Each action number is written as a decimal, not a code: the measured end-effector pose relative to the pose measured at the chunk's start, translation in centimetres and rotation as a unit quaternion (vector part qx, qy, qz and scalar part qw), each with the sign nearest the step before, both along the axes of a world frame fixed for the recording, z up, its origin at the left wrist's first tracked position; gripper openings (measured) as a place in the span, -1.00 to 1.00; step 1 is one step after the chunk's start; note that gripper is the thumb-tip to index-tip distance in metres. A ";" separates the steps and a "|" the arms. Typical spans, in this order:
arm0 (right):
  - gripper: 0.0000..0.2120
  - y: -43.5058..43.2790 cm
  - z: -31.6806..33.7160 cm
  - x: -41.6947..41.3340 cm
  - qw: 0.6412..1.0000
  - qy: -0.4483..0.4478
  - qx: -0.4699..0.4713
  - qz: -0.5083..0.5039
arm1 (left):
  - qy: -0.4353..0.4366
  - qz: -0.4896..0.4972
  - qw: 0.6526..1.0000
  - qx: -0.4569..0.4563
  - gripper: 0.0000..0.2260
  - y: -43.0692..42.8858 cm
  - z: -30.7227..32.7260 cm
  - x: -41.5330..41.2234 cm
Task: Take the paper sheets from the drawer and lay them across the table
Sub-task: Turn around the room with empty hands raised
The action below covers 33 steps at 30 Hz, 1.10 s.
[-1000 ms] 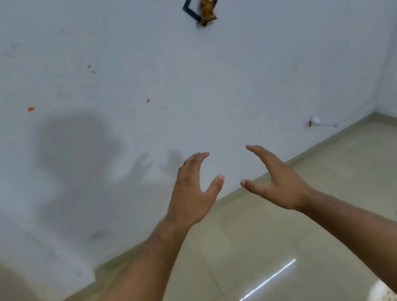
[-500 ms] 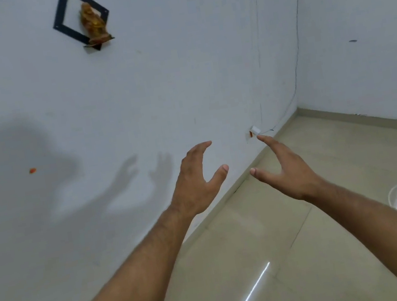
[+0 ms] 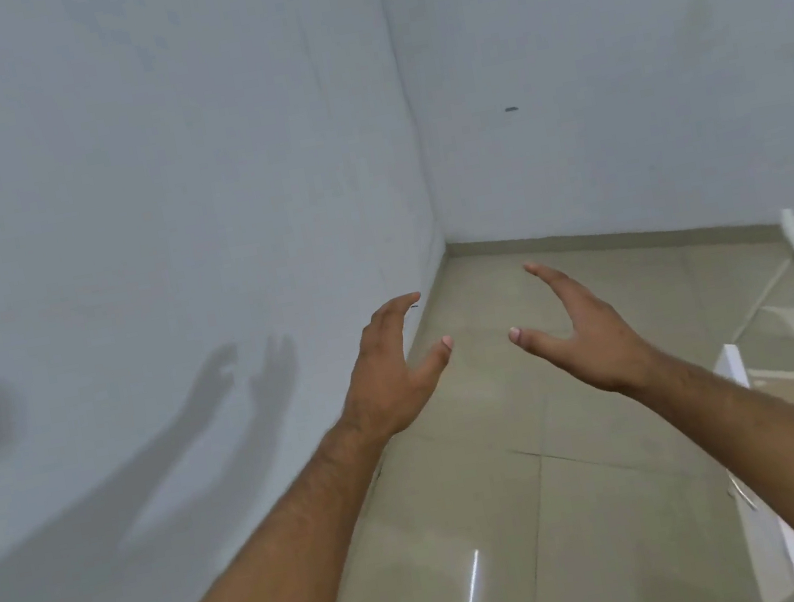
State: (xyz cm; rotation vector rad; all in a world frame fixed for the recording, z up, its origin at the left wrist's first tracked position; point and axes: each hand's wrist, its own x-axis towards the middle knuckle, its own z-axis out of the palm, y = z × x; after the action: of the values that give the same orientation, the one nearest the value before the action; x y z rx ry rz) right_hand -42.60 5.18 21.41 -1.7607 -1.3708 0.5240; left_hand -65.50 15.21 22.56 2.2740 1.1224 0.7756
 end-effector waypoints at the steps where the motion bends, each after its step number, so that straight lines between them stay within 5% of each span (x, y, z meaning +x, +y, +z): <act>1: -0.24 0.8 -0.3 1.0 1.000 0.002 -0.005 -0.019 | 0.003 -0.023 1.000 -0.004 -0.45 1.8 -0.4 1.4; 7: -0.23 3.8 -3.0 6.6 0.978 0.048 -0.045 -0.199 | 0.027 -0.194 0.980 -0.013 -0.46 11.3 -2.9 12.8; 11: -0.25 3.3 -4.7 8.2 0.941 0.099 -0.057 -0.318 | 0.070 -0.341 0.937 -0.015 -0.46 13.8 -4.6 20.9; 16: -0.34 0.2 -9.4 9.5 0.854 0.209 -0.061 -0.474 | 0.121 -0.458 0.878 -0.061 -0.48 12.0 -8.6 30.0; 22: -0.72 -3.9 -17.2 12.3 0.702 0.428 -0.106 -0.560 | 0.350 -0.477 0.772 -0.231 -0.53 7.1 -15.6 37.6; 26: -0.68 -5.1 -21.5 11.1 0.589 0.550 -0.119 -0.581 | 0.440 -0.385 0.715 -0.383 -0.64 4.6 -19.1 39.5; 33: -0.68 -5.8 -25.5 9.9 0.343 0.684 0.017 -0.644 | 0.375 -0.180 0.646 -0.640 -0.34 1.2 -23.9 43.1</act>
State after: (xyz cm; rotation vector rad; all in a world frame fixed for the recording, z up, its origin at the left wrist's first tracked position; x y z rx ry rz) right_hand -32.67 -0.57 -4.04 -0.9987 1.2271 0.6231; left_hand -22.37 16.43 -1.33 1.3123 0.9043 -1.0152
